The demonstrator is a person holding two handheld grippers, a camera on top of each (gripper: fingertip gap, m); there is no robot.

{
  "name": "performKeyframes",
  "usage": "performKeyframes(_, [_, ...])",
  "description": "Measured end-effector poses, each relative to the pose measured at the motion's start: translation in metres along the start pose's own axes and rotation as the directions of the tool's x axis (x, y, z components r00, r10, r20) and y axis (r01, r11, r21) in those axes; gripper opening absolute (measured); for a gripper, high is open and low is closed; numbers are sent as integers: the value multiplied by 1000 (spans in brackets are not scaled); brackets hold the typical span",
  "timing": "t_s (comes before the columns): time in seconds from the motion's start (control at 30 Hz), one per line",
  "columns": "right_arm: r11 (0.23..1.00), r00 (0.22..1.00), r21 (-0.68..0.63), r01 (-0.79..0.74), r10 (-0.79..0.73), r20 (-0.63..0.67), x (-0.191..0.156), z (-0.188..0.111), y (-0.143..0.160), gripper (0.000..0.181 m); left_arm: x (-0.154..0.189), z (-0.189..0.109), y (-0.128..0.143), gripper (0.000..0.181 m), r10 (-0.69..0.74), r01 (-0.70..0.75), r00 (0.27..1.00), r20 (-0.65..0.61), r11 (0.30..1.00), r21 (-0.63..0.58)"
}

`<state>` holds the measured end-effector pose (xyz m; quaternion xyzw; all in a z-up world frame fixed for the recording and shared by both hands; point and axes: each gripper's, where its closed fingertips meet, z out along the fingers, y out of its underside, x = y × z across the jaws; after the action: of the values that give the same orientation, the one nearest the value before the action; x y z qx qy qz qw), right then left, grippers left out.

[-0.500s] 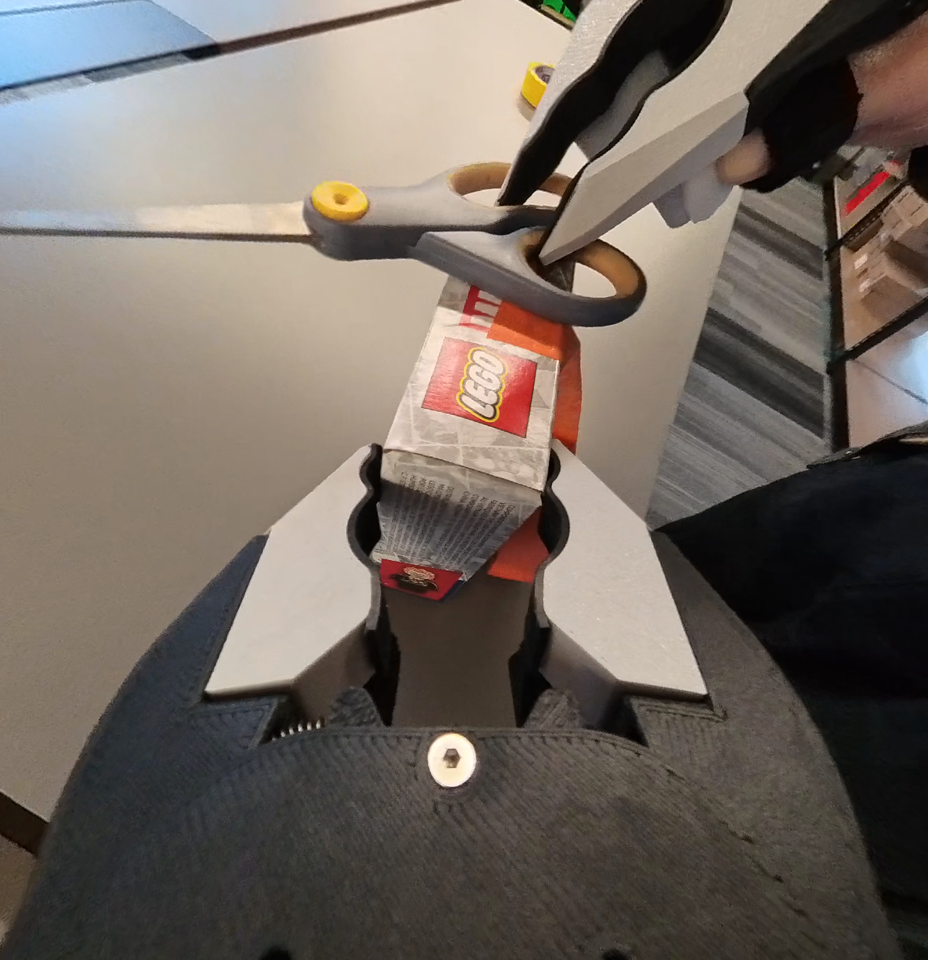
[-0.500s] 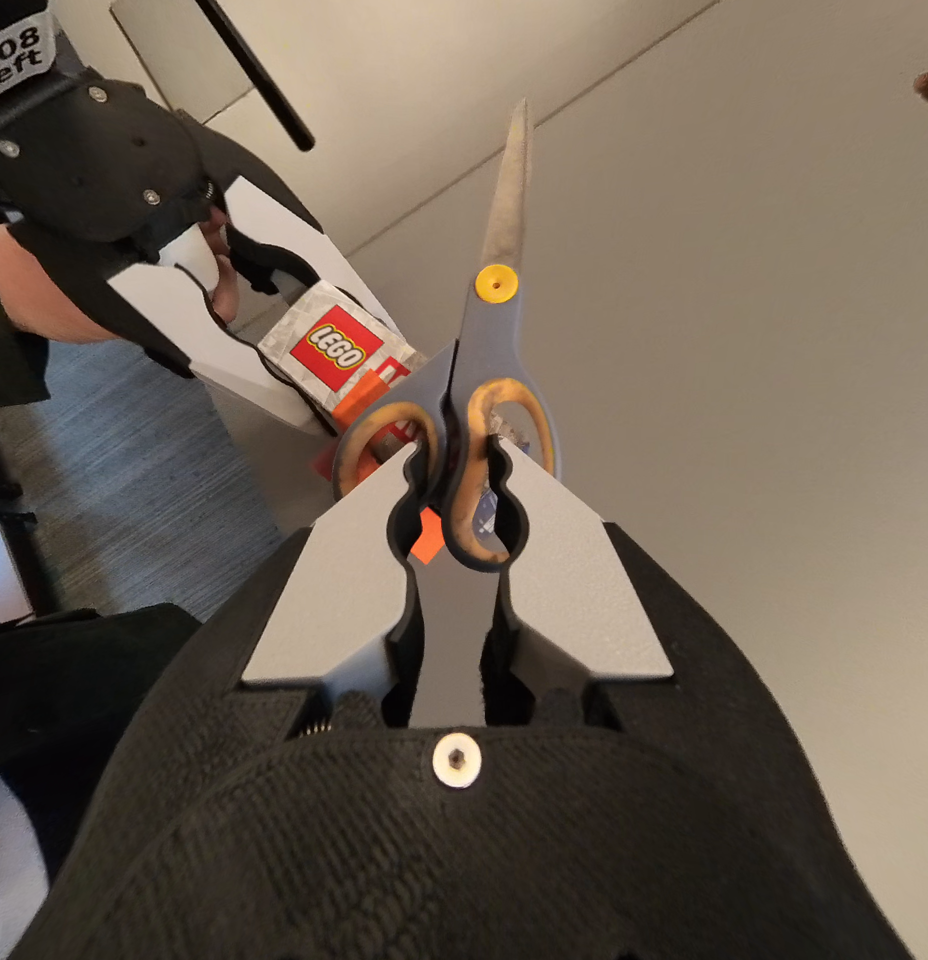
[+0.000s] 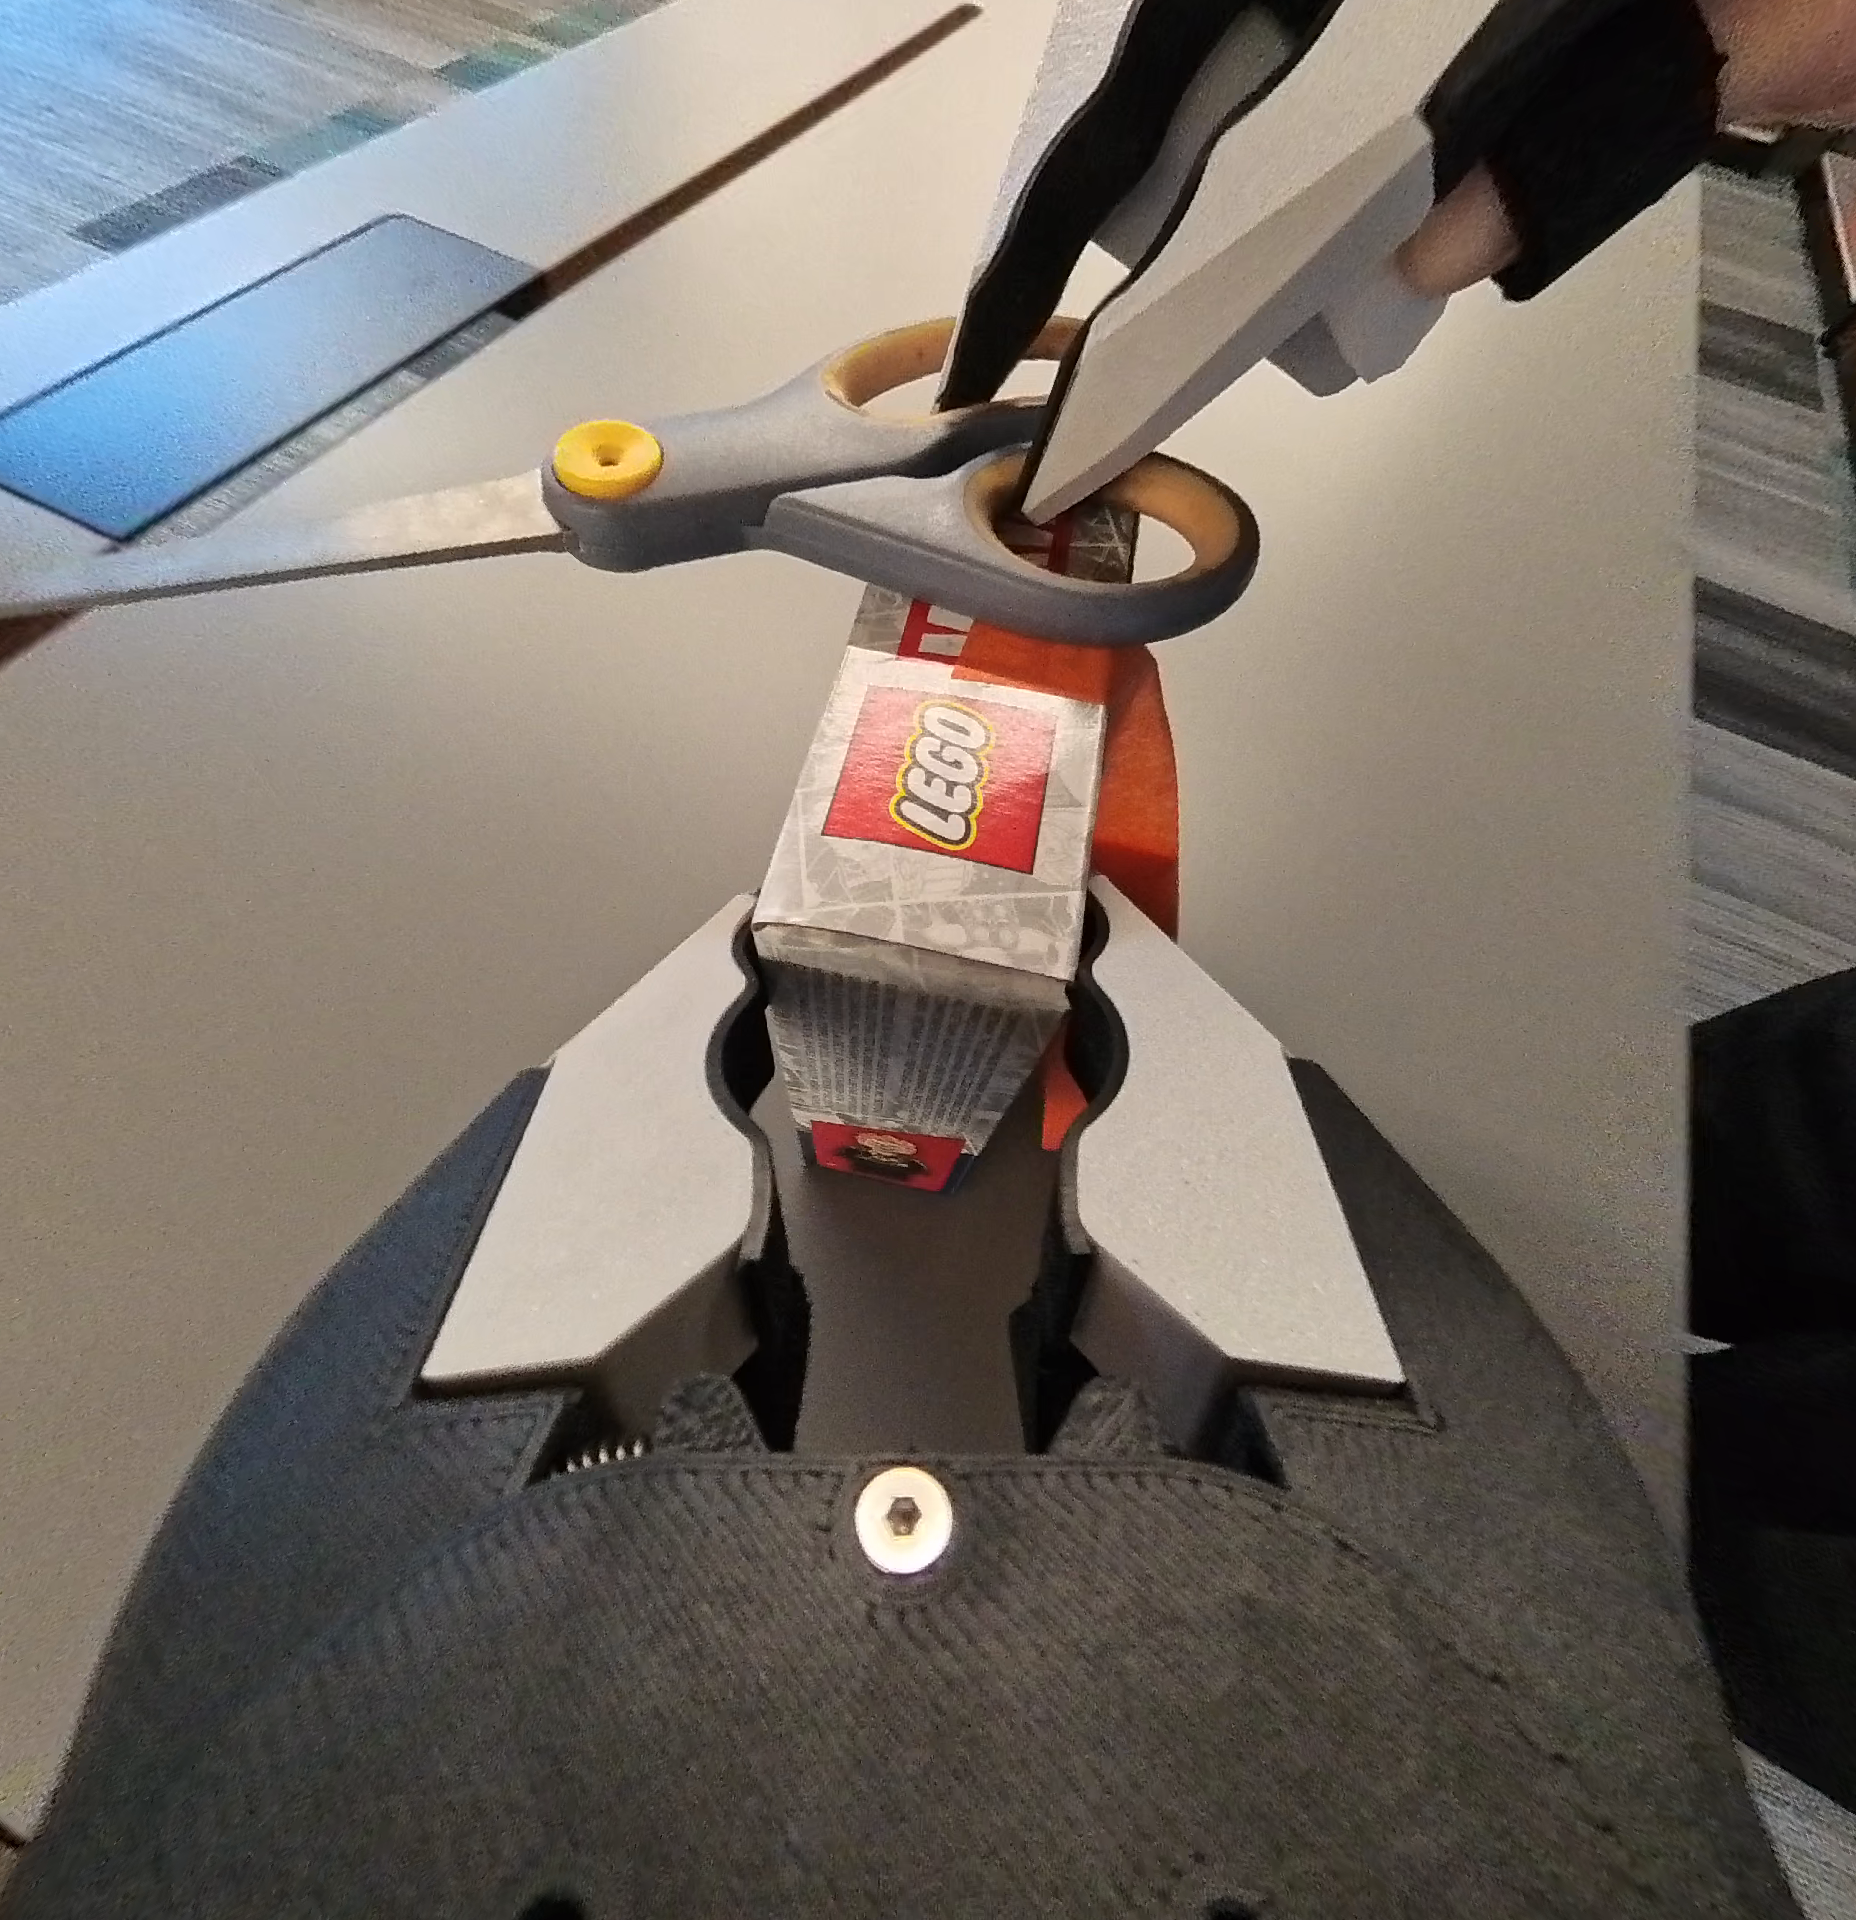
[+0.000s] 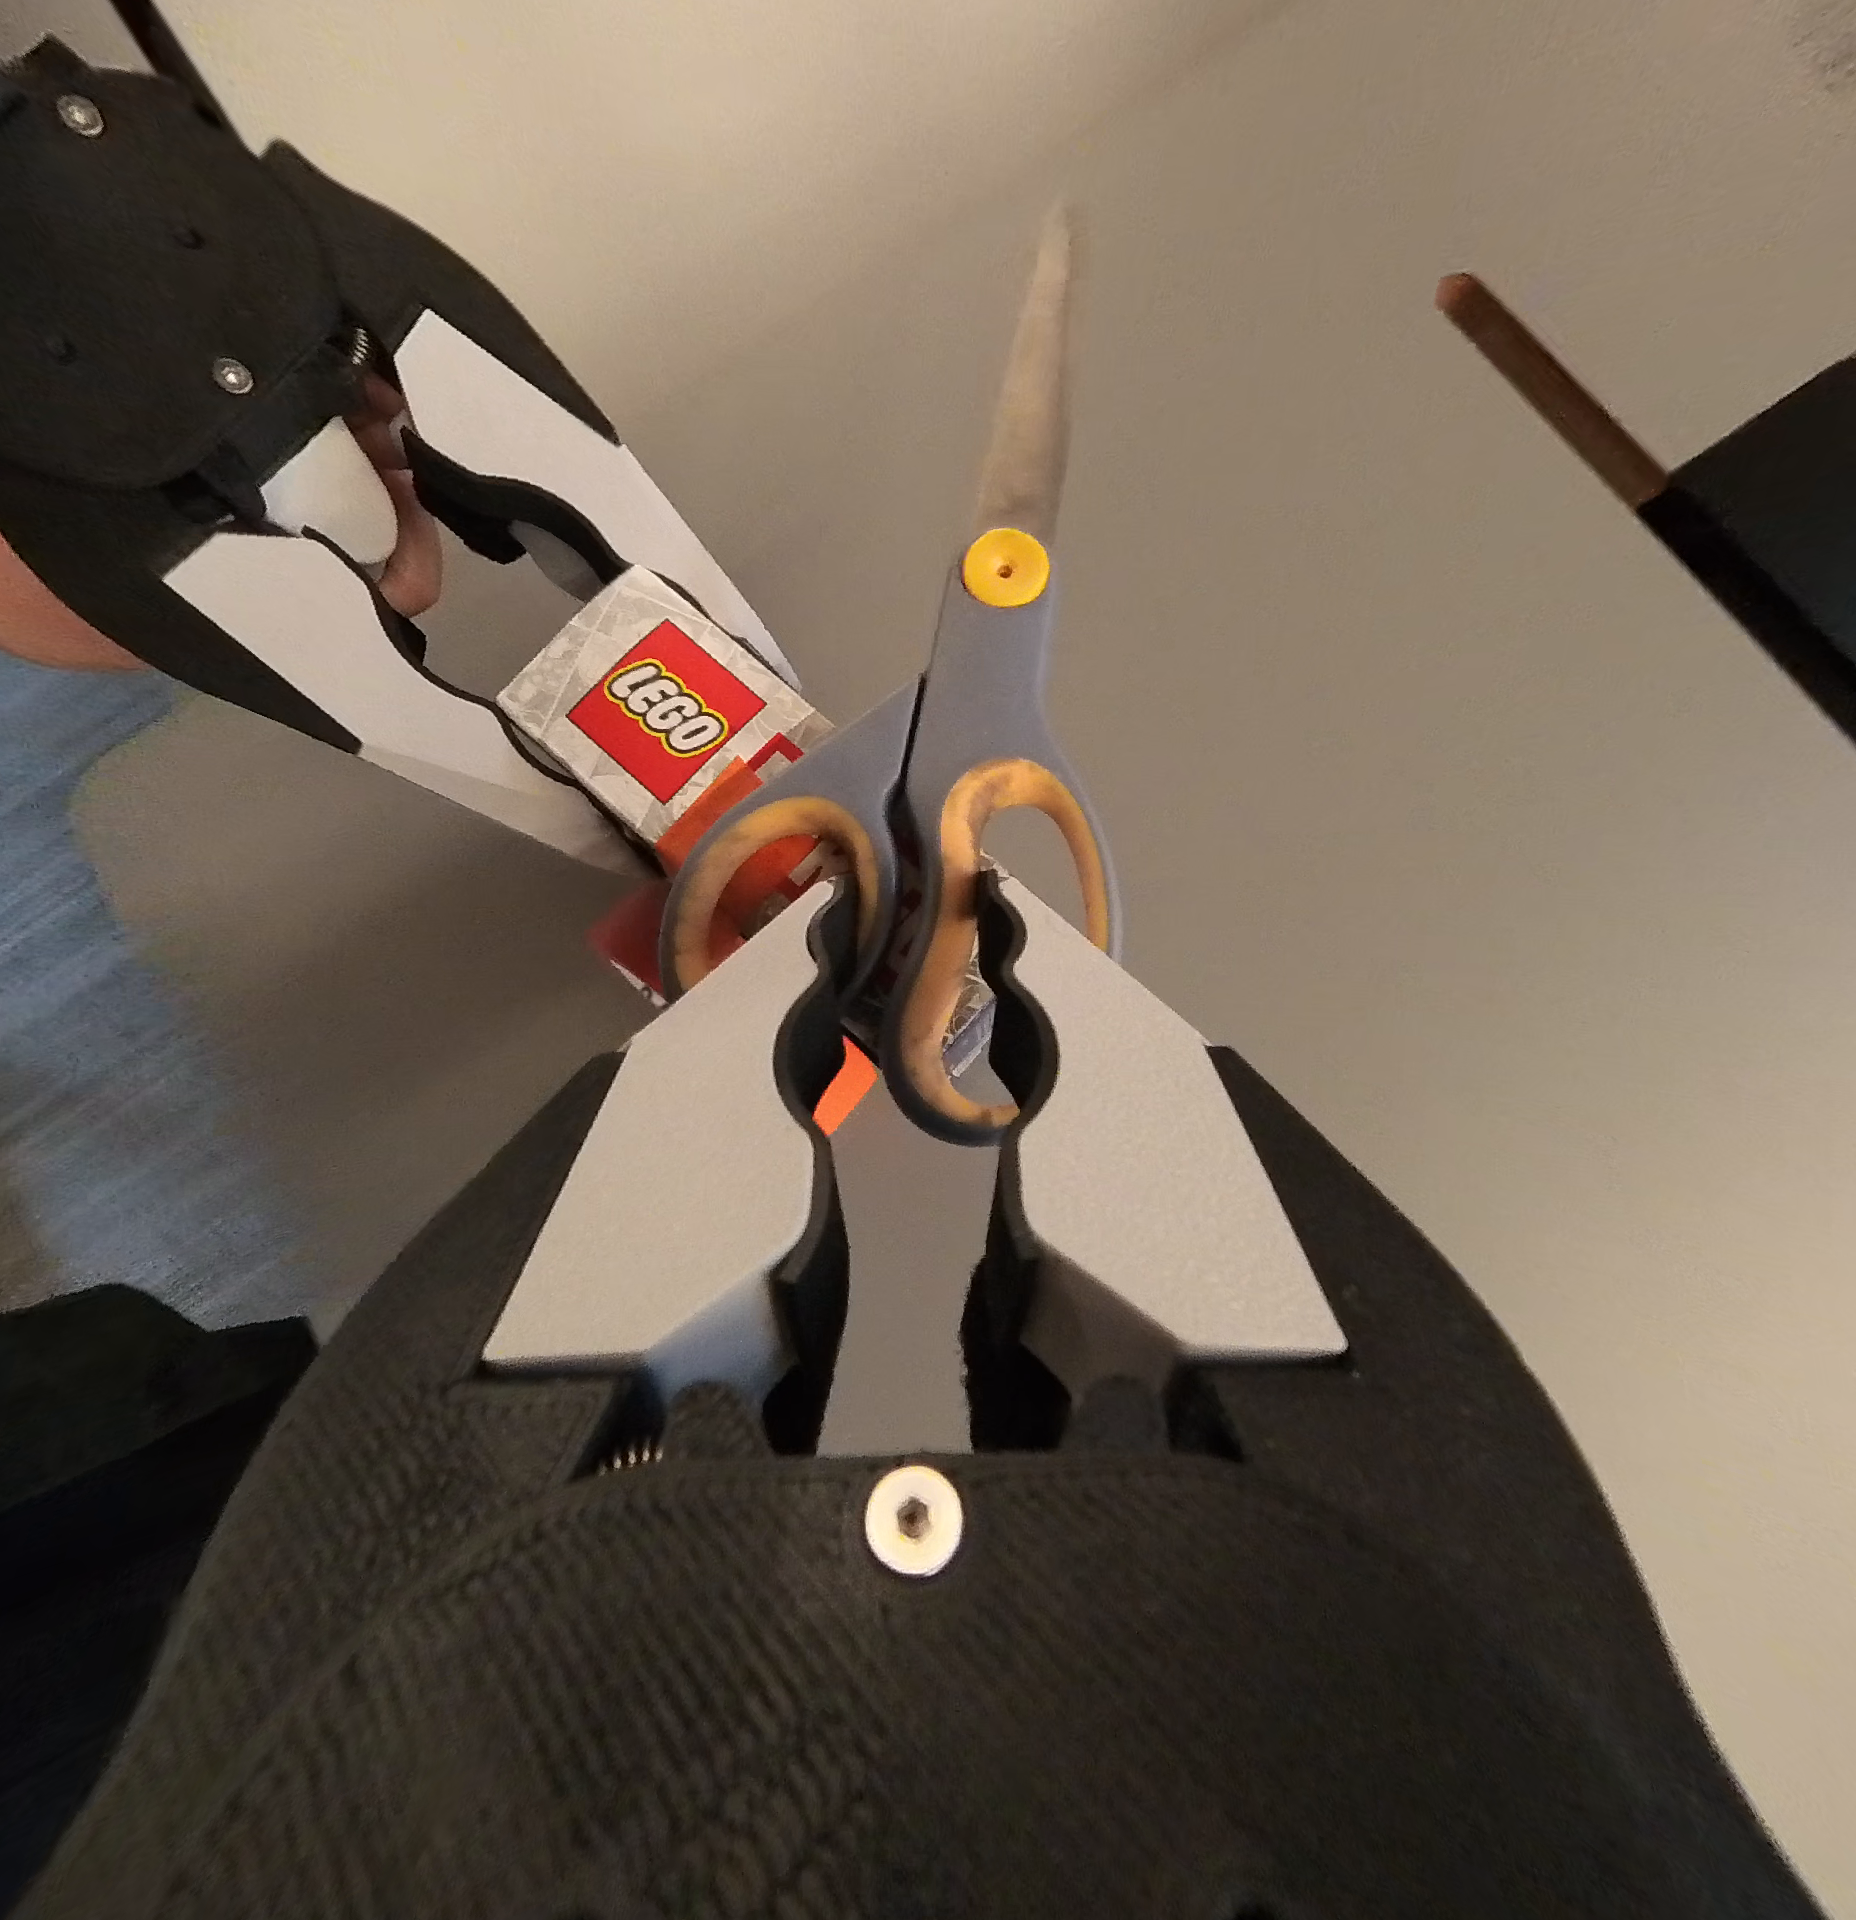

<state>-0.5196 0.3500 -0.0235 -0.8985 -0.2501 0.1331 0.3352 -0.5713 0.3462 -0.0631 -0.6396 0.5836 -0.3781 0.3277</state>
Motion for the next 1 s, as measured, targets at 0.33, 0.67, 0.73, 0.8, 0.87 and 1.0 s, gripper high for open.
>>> performKeyframes(0.33, [1000, 1000, -20, 8, -8, 7, 78, 3, -11, 22, -47, 51, -36, 55, -37, 37, 999, 9, 999, 27])
performKeyframes(0.67, [999, 999, 47, -18, 16, 44, 76, 0, -15, 22, -49, 40, -27, 75, -164, 164, 985, 53, 986, 17])
performKeyframes(0.73, [999, 999, 51, -12, 10, 40, 76, -1, -15, 22, -48, 37, -23, 74, -174, 174, 983, 57, 985, 12])
performKeyframes(0.8, [999, 999, 53, -11, 9, 39, 75, -1, -15, 22, -47, 36, -24, 71, -181, 180, 982, 57, 983, 21])
performKeyframes(0.87, [998, 999, 56, -7, 5, 33, 74, -2, -15, 22, -46, 35, -25, 72, -193, 191, 979, 58, 981, 31])
performKeyframes(1.0, [998, 1000, 68, 14, -15, 17, 69, -3, -14, 21, -42, 32, -26, 74, -200, 198, 978, 58, 979, 43])
